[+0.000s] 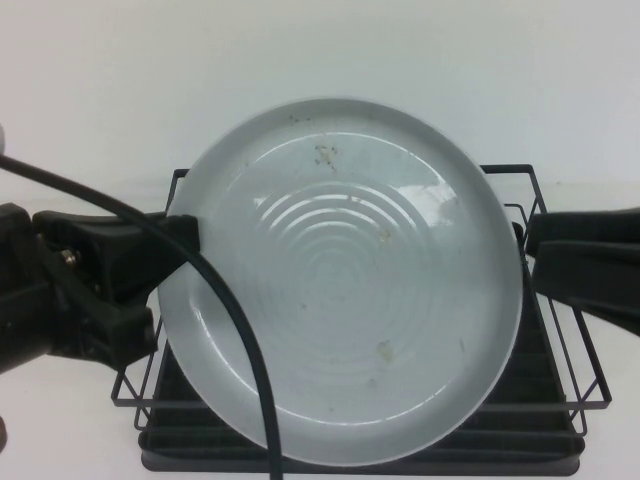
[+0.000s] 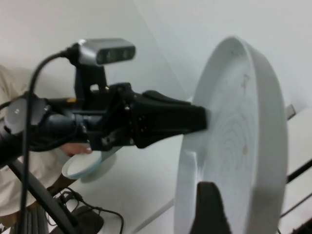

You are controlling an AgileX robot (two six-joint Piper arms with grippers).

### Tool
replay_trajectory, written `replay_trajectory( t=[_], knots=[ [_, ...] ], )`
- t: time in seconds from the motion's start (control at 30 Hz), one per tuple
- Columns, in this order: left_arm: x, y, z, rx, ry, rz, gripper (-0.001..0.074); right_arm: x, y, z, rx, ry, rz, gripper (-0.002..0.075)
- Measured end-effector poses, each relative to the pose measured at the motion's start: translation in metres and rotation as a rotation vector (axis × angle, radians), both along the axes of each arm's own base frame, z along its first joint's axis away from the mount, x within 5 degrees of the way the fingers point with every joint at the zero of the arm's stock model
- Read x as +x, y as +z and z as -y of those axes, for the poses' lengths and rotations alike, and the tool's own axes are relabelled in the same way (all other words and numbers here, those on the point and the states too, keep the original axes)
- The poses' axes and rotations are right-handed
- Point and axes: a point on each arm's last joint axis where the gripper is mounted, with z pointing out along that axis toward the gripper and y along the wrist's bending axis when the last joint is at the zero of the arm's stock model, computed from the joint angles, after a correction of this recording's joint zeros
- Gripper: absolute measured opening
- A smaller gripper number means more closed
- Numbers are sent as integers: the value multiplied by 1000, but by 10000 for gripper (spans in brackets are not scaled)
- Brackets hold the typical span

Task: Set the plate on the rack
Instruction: Hand over the plate, then place the plate on the rack

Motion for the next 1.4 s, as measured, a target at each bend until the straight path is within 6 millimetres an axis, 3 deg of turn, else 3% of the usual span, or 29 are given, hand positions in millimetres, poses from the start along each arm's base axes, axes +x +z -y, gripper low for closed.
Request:
replay_trajectory(
  t=[0.23, 0.73, 0.83, 0.93, 1.03, 1.17, 1.27, 1.33, 1.4],
  knots=[
    [0, 2, 1, -45, -5, -10, 1, 3, 5, -1, 9, 12, 9, 445],
    [1, -5, 7, -14, -67, -52, 1, 30, -22, -8, -2, 72, -109, 437],
    [4, -10, 12, -1, -121, -86, 1, 34, -25, -9, -5, 91, -102, 348],
    [7, -11, 15, -27, -136, -103, 17, 38, -25, -10, -17, 88, -64, 171],
    [8, -5, 18, -103, -153, -90, 131, 45, -25, -9, -50, 49, -7, 136],
    [7, 6, 21, -269, -165, -94, 405, 48, -18, -9, -116, 51, 136, 94],
    [9, 13, 20, -394, -147, -115, 569, 48, -13, -10, -156, 70, 248, 81],
    [9, 18, 20, -456, -141, -112, 624, 51, -11, -9, -198, 50, 321, 80],
    [9, 21, 19, -483, -139, -86, 634, 53, -17, -8, -300, 46, 390, 77]
  ],
)
